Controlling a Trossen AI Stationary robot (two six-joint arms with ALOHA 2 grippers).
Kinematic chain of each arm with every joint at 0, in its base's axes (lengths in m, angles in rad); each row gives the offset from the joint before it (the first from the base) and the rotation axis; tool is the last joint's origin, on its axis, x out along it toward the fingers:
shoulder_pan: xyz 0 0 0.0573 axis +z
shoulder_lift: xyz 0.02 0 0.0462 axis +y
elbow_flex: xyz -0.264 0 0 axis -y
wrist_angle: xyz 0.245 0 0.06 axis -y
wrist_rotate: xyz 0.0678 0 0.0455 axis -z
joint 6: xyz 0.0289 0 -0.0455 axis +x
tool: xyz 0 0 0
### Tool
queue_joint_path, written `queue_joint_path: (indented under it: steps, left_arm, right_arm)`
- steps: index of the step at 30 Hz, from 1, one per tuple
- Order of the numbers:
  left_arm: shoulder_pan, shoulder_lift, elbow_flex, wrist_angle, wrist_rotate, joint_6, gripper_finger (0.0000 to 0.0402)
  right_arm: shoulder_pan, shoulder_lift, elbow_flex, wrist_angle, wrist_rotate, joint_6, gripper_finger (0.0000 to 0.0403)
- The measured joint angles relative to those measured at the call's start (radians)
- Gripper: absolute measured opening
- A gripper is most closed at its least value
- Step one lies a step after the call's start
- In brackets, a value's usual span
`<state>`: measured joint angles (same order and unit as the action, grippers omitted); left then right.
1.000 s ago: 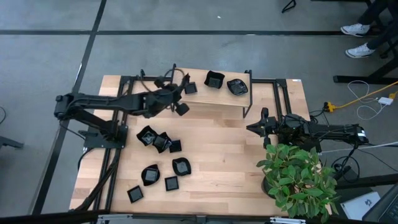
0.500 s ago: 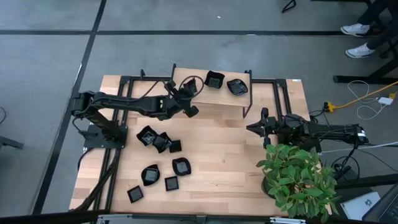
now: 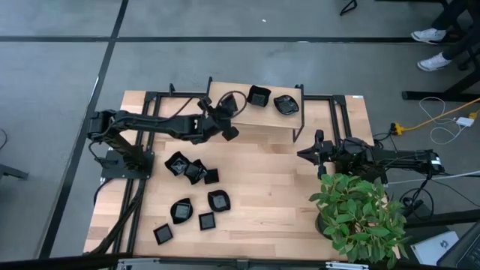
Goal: Pick & Place Mini shaped plates
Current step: Stack the square plate on top of the square plate on the shelf
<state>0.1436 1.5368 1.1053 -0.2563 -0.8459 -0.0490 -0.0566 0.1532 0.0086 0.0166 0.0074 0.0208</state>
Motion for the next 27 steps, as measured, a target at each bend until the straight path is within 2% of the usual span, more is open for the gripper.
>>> queue_joint_path:
  steps: [4, 12, 27]
  left_arm:
    - [0.022, 0.000, 0.000, -0.031, 0.061, -0.032, 0.0005]
    - [0.031, 0.000, 0.000, -0.043, 0.047, -0.034, 0.0017]
    - [0.031, 0.000, 0.000, -0.043, 0.054, -0.035, 0.0109]
  right_arm:
    - [0.000, 0.000, 0.000, 0.000, 0.000, 0.000, 0.0034]
    - [0.000, 0.000, 0.000, 0.000, 0.000, 0.000, 0.0034]
    - [0.000, 0.000, 0.000, 0.000, 0.000, 0.000, 0.0034]
